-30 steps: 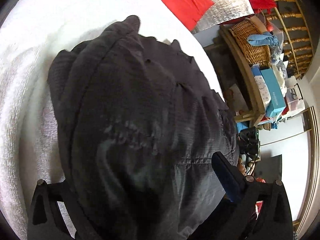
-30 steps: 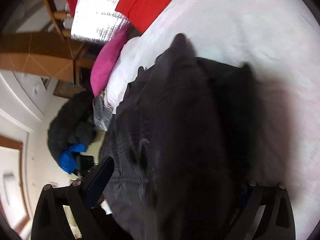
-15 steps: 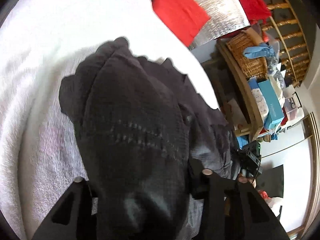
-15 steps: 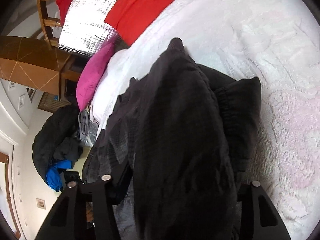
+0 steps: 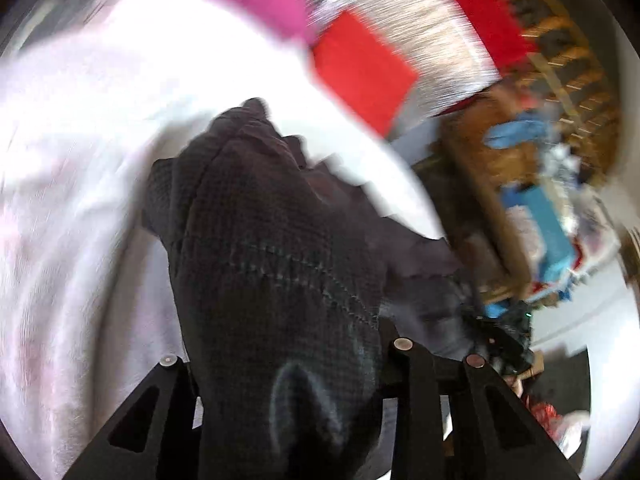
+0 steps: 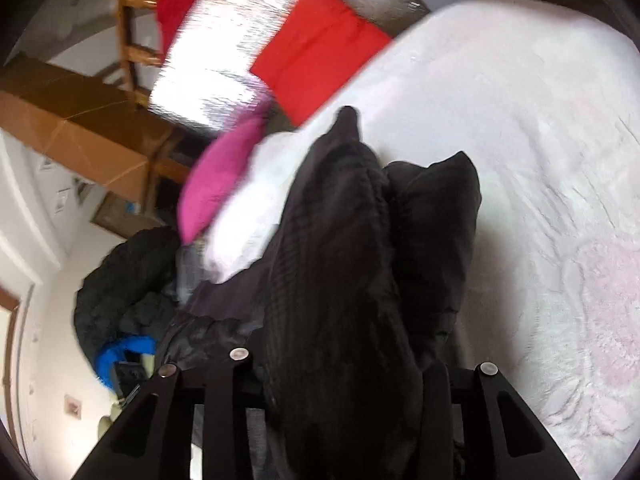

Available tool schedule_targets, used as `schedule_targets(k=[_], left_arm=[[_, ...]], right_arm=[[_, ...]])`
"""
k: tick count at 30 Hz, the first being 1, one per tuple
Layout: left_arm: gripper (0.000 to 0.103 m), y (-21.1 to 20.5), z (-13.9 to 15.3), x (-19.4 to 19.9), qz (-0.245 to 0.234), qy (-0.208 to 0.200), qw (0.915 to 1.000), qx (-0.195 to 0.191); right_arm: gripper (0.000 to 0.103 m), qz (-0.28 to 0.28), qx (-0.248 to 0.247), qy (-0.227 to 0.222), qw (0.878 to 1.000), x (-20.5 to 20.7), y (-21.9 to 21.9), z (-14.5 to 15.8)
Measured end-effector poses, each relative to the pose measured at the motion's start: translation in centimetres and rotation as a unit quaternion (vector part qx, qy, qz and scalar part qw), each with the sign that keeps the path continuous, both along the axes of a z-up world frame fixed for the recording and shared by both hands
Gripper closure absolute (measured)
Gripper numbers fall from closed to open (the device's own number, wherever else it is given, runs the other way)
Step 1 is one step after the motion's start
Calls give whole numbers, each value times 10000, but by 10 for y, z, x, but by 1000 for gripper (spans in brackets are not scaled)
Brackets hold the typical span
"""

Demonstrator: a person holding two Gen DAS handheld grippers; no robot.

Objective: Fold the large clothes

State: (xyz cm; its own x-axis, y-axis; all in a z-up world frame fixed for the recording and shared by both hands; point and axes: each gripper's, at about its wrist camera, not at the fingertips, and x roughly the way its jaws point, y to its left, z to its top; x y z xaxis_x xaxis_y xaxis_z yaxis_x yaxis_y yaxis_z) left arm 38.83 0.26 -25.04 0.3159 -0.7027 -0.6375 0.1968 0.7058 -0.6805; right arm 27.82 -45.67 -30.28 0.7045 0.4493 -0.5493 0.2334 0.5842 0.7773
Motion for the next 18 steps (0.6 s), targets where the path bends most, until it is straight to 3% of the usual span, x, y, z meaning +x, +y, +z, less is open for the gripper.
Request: schedule_targets(k=[2,4,7,8,11,15,18], left_arm=[[43,4,-21,8,124,482,9983,317],[36,8,-28,11,193,662,9970,359],[32,15,-25,9,365,722,9959,403],[32,20,-21,6,463,696,9958,383],[31,29,-2,-11,697,407,9961,348],[24,47,24,-40,1149,-304,9915,535],[23,50,22,-52,1015,-434,9917,652]], right_arm=[[61,-44,313,419,9986,3,-12,-26],[48,-101,592,588,9965,-1,-20,-39],[36,-78,268,643,9975,-11,-21,-31],[31,-86,114,679,9976,-18,-21,-28],[30,-181,9,574,9982,-40,-26,-17],[29,-434,-114,308,9985,-77,-37,-4],[28,-389,-13,272,9989,-97,-32,-4]])
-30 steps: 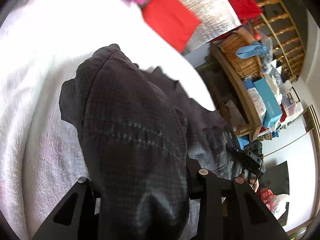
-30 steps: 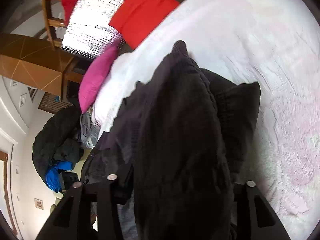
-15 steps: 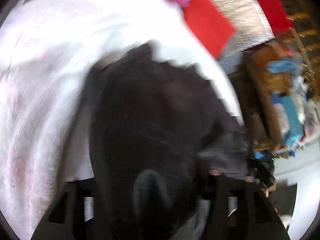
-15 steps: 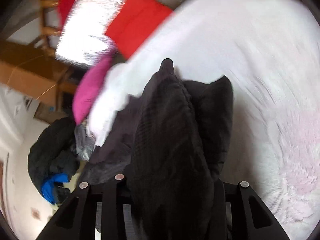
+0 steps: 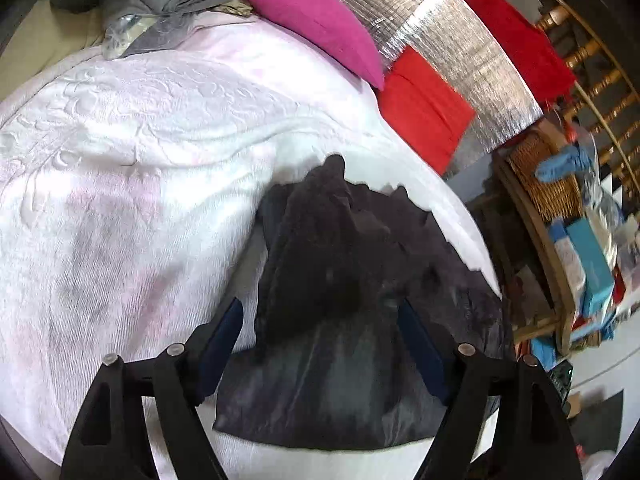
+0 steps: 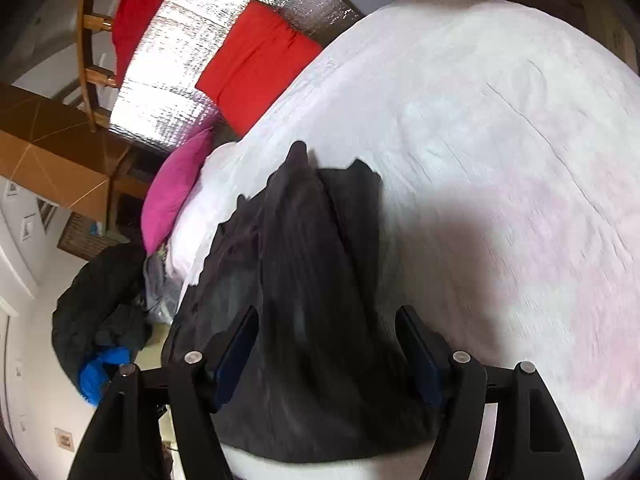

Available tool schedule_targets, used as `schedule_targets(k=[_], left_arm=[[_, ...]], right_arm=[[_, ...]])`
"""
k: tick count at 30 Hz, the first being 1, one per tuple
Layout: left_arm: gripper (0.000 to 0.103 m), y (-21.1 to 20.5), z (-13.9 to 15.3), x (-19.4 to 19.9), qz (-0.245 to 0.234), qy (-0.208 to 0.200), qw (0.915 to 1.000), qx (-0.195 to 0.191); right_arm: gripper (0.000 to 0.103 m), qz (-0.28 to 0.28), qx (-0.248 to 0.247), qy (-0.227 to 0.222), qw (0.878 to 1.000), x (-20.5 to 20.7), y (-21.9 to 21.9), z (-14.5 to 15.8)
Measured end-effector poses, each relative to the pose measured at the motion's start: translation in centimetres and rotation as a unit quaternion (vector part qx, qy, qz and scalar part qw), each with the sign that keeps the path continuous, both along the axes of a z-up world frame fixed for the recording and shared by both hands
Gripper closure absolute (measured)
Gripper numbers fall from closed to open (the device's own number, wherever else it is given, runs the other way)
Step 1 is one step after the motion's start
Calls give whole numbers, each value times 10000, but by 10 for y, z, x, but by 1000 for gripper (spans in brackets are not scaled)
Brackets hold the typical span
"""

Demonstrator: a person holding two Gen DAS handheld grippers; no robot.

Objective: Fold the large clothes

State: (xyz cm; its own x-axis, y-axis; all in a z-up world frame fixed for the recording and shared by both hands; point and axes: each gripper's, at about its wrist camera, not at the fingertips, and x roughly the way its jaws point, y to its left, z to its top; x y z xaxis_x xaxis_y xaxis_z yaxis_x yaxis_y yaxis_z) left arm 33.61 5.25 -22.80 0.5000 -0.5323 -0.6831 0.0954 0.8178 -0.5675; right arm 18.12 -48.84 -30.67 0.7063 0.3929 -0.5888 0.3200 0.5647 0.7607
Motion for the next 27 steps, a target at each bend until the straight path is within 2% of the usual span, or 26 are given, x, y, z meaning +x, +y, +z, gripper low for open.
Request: schedule_targets(k=[2,4,5,7,11,13,14,17,20,25,27], left_arm=[[23,-8,-15,5,-58,281,9990,336],[20,-15,-35,14,-28,645,9944,842],[20,-14,-44,18,-40,832,9938,739],[20,-9,-49,21,23,948,9946,428],[21,-1,-35,16,148,697,9967,382],[22,9,-22,8,295,390,9982,335],[22,13,-11,4,429,85,9986,287],[22,17,14,-7,591,-570,9965,151],[22,10,25,-10,617,-850,9942,237],[22,-39,23,-7,-6,-862,9936,723],[22,-57,25,-13,-311,-899,9911,928]], right_arm=[[30,34,-198,150,9997,-4,10,-4],[38,-81,-544,551,9970,-7,14,-15],[38,-150,-366,715,9967,-8,12,-25],[40,-250,-208,662,9973,-10,7,-27],[40,-417,-276,623,9968,-15,10,-17],[39,-731,-522,315,9955,-22,9,2],[37,-901,-796,22,9927,-25,9,18],[37,-1043,-1280,-682,9839,-19,16,53],[37,-879,-1701,-583,9798,15,27,66],[39,-707,-1946,-58,9783,82,25,54],[40,-686,-1956,-72,9783,96,27,52]])
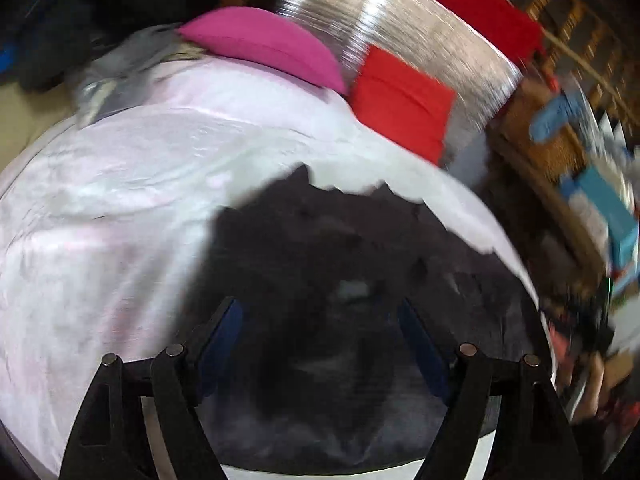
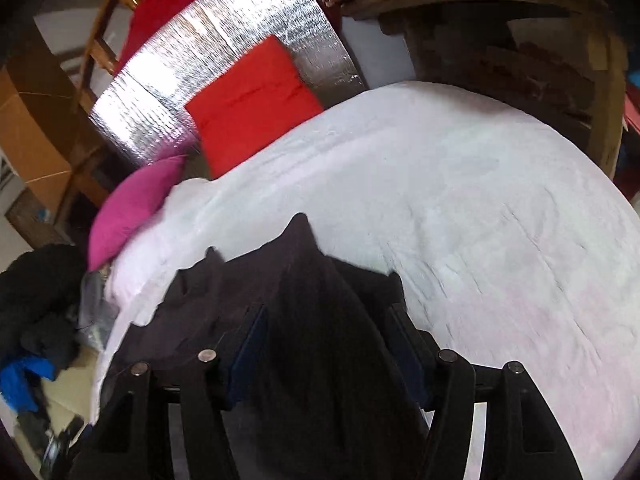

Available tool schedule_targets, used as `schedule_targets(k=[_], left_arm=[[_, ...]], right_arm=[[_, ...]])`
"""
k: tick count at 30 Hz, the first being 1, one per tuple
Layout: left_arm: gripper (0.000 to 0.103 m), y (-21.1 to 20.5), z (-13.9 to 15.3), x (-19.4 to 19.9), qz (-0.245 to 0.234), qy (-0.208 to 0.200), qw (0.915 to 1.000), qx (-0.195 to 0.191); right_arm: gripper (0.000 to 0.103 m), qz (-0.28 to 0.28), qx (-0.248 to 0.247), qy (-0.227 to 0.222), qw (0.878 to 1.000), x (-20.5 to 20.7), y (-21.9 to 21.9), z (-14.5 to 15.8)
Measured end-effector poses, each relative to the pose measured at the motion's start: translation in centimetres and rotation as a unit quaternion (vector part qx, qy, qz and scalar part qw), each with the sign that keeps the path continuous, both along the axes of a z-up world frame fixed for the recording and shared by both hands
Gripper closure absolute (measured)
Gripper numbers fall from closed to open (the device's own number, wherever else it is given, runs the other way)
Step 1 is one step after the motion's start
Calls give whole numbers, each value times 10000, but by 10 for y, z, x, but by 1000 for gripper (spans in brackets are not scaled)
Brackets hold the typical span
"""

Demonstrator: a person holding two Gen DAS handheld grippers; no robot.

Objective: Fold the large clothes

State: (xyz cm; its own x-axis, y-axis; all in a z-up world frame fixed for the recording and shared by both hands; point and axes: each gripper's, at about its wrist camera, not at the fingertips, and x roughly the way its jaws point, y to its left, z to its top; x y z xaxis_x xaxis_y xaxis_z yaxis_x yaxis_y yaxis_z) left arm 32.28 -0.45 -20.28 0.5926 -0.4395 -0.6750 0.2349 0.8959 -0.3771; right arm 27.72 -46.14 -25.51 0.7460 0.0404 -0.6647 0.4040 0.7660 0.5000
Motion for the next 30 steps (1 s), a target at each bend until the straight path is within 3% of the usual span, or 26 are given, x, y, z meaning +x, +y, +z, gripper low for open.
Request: schedule_targets(k=[2,6,9,15,19,23,26,30], left_arm=[[22,-21,-4,1,-166,-5,9991,402],[22,-56,-17,1,-347,53,9901,1360],[21,-71,-23,-4,-401,-135,9809,1897],[21,-69,-25,-9,-391,-201,9783,2022],[21,-67,-24,-14,-372,-214,9777,2056],[21,-73,-27,-9,-376,-239,9764,2111],[20,-74,-27,-8,-393,-262,9759,2130],[19,-74,-28,-9,-407,-282,9747,2178]], right_arm=[[44,139,-136,114,9997,19,9,-3],[52,37,-432,930,9947,53,12,-41],[53,-54,-261,969,9949,57,7,-47],[51,-168,-767,326,9964,20,18,-1],[51,322,-1086,-271,9932,-11,49,32],[55,682,-746,69,9949,-7,61,13],[55,693,-633,742,9928,15,59,-22],[56,659,-628,729,9932,15,60,-18]])
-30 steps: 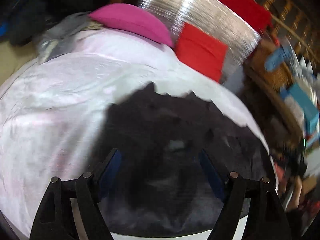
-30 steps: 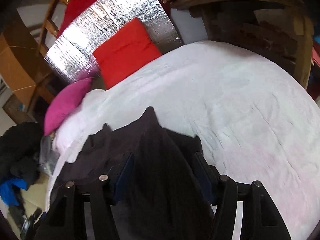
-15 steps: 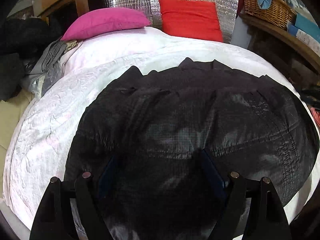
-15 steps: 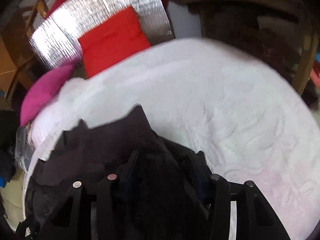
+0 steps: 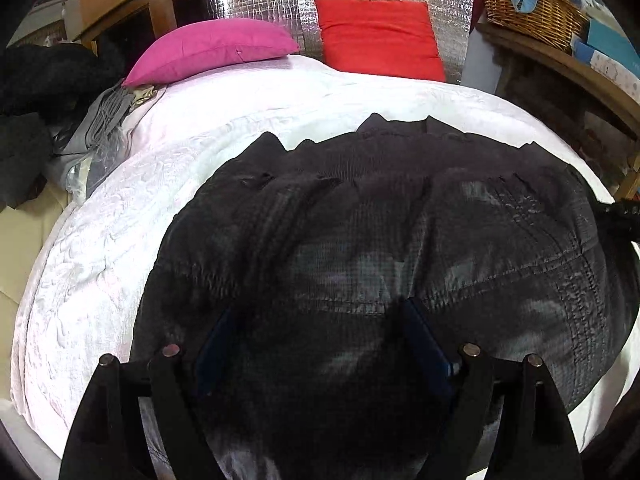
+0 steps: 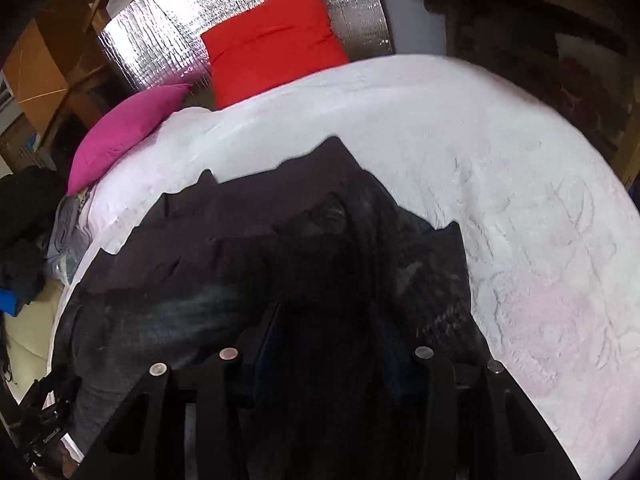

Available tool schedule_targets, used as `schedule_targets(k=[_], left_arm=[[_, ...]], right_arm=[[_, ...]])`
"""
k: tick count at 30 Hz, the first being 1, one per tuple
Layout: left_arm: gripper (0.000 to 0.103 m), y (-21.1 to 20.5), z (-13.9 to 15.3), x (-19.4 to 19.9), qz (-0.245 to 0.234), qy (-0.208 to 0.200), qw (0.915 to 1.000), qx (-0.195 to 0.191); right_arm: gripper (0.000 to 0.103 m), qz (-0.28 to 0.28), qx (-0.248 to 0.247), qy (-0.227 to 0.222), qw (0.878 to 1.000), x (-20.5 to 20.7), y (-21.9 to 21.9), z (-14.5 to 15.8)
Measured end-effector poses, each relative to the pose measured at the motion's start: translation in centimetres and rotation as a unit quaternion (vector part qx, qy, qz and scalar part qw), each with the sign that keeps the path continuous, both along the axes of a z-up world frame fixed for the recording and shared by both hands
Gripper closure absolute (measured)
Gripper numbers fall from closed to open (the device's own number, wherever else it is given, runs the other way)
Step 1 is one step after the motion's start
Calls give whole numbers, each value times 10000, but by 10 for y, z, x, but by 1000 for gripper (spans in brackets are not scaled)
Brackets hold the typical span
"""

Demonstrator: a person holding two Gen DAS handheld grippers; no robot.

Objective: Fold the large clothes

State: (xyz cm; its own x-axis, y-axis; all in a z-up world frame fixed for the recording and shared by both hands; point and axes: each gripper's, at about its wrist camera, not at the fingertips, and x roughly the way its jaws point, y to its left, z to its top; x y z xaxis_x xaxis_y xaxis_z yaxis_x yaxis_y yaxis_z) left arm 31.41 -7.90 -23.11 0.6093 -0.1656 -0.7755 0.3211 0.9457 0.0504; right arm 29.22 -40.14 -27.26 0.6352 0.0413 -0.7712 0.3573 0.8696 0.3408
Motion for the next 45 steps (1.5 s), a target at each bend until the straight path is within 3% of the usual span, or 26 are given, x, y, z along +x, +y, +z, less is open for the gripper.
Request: schedule_targets(k=[3,9,12,15,19,24,28,33,37,40,45], left_arm=[[19,0,0,0,-5,-23,10000,36],[19,0,0,-1,-24,-47,10000,67],[18,-1,-1,-3,-24,-99,9999,115],[18,-2,-1,-5,19,-142,9997,190],[18,-1,6,-16,200,-249,9990,313],[18,2,25,-50,598,-594,9948,565],[18,4,53,-99,730,-1114,9891,626],[16,15,96,-151,740,-1382,9873,253],[3,17,140,-194,977,-2044,9731,414],[3,21,172,-224,1001,-2460,9636,317],[2,30,215,-261,1087,-2743,9554,98]], right_arm=[[56,-26,-8,-95,10000,-18,5,13],[56,605,-198,-524,9966,-68,48,33],[53,891,-284,27,9956,-63,70,6],[53,947,-636,242,9932,-57,81,0],[53,719,-169,-167,9971,-87,81,19],[42,596,-609,-569,9947,-134,104,49],[37,591,-910,-830,9906,-161,122,76],[35,473,-1073,-1187,9860,-202,139,117],[32,366,-1393,-1564,9771,-233,150,153],[31,380,-1480,-1783,9720,-253,158,177],[27,356,-1577,-2043,9655,-286,170,208]])
